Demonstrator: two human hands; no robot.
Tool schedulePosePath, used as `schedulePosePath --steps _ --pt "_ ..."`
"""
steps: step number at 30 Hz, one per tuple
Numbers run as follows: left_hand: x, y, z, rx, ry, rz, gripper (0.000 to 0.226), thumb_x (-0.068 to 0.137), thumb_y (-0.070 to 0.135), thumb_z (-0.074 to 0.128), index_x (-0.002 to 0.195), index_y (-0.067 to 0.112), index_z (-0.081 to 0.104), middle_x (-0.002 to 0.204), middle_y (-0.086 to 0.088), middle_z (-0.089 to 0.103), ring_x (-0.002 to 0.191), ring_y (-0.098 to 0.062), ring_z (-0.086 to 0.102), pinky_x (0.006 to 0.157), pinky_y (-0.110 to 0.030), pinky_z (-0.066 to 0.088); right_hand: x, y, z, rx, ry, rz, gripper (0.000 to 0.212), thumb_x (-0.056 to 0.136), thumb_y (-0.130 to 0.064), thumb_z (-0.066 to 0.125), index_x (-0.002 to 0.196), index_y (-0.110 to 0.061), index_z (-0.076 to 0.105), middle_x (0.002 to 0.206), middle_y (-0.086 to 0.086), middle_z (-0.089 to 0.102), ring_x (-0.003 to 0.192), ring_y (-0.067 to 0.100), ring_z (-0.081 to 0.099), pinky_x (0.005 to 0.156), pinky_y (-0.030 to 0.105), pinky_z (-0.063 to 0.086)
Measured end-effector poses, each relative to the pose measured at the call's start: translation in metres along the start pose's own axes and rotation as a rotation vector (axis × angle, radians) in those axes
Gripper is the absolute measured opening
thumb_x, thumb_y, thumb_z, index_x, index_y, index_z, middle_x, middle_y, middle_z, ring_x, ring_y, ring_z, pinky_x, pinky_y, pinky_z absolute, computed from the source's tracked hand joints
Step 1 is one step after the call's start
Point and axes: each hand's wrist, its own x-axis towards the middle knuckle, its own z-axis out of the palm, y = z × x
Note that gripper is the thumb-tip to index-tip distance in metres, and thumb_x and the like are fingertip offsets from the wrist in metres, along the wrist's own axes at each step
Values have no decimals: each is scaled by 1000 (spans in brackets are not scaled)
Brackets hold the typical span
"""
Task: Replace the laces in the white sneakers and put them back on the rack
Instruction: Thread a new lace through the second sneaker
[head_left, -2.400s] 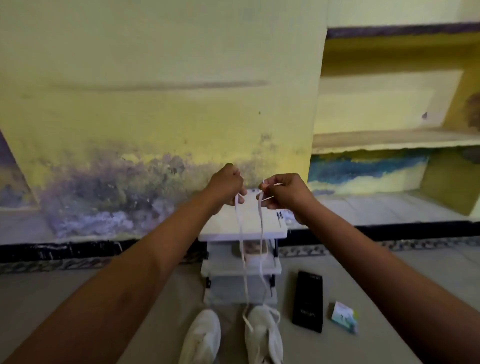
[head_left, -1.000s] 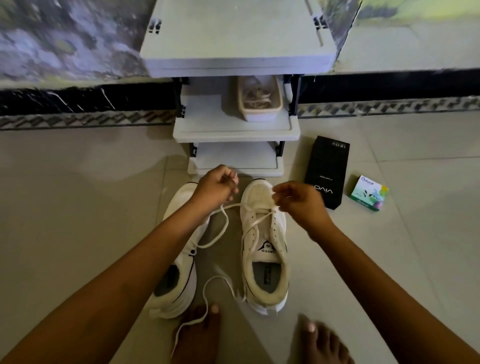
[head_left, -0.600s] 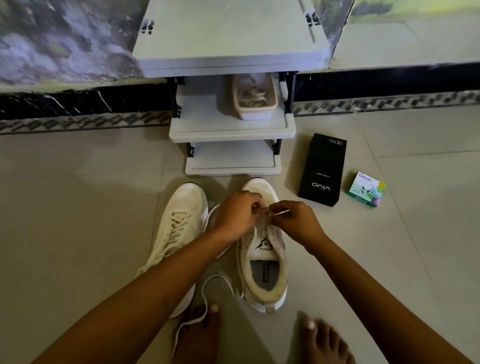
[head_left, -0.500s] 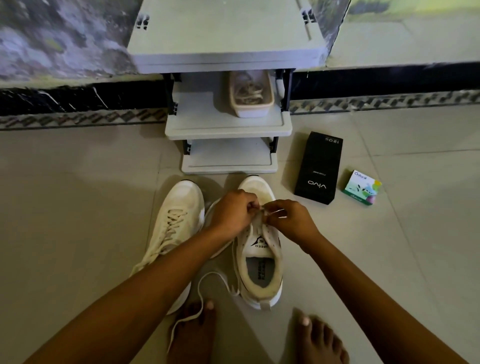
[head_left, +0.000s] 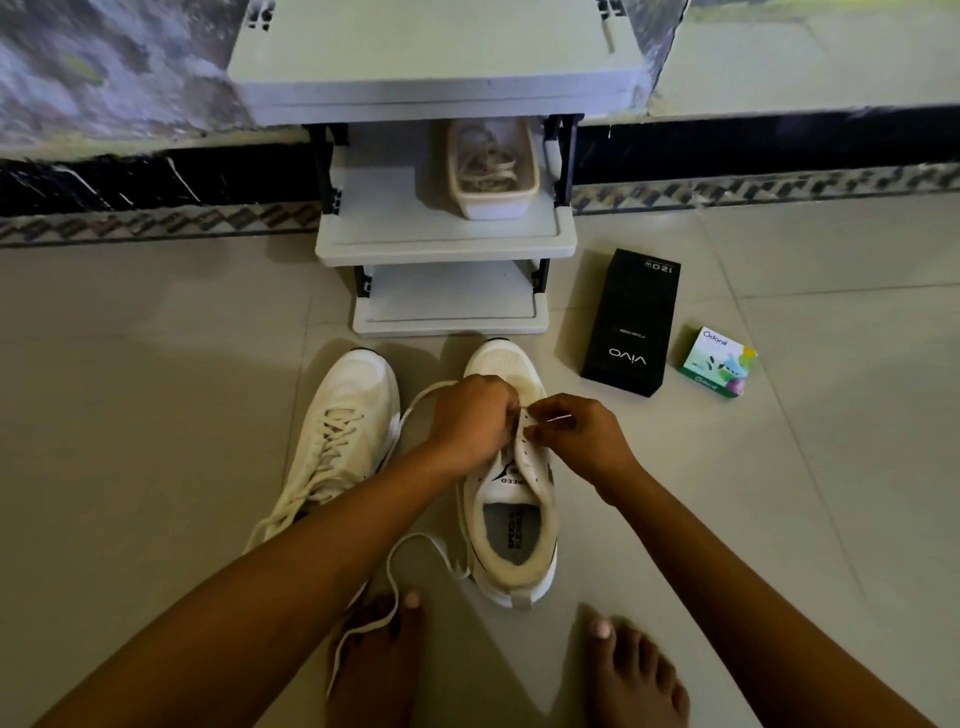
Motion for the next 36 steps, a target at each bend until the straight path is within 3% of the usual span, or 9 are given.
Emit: schedulePosePath --steps 5,17,23,26,29,30,32,34,36 --pt "-4 -1 4 -268 29 -73 11 86 18 63 88 18 75 89 -1 73 82 -20 66 76 -33 52 2 4 3 102 59 10 18 85 -10 68 103 -12 69 98 -2 62 82 8 58 70 13 43" --pt "-8 2 0 -372 51 -107 21 84 11 64 100 16 52 86 3 61 86 -20 61 75 -34 51 14 7 6 -30 106 -59 8 86 -14 66 81 -20 64 94 -1 63 91 23 63 82 33 51" --pt "-7 -22 -16 -305 -126 -152 65 76 23 74 135 18 47 133 -5 50 118 -22 49 95 -27 39 13 1 -15 -116 47 -278 10 92 -7 55 91 -16 61 99 -5 60 100 13 58 89 30 49" --pt "-8 -24 -19 -299 -152 -161 63 77 21 72 136 19 49 134 -5 54 119 -21 51 99 -26 39 6 -31 -40 320 7 -332 18 98 -7 41 89 -17 52 103 -5 66 101 10 62 94 31 47" --pt "-8 -21 -17 -198 -170 -158 62 80 32 69 137 23 47 136 -6 54 123 -24 50 102 -33 41 1 -59 -62 833 40 -268 24 102 -14 30 83 -18 45 76 -4 66 72 10 64 72 23 54" --pt "-7 -20 -16 -154 -169 -157 62 80 35 68 138 23 47 136 -6 54 123 -25 50 101 -33 42 0 -62 -61 810 60 -222 22 102 -16 30 85 -18 45 71 -4 60 64 8 59 64 20 52" --pt "-5 -16 -15 -67 -156 -141 63 80 40 66 138 23 47 133 -7 56 119 -25 53 96 -32 44 3 -57 -48 386 101 -140 12 101 -19 37 95 -18 47 76 -4 51 64 6 51 56 18 45" --pt "-4 -13 -15 -10 -137 -111 61 81 40 65 137 22 48 130 -8 58 116 -25 54 92 -31 43 9 -35 -27 -132 60 -85 17 99 -27 42 107 -14 50 85 -3 53 72 8 50 58 20 38" --pt "-4 -12 -15 10 -129 -87 59 81 41 64 135 20 50 126 -9 60 114 -26 55 90 -31 44 10 -14 -12 -385 -35 -35 28 98 -34 45 114 -11 51 99 6 58 84 17 55 65 23 41"
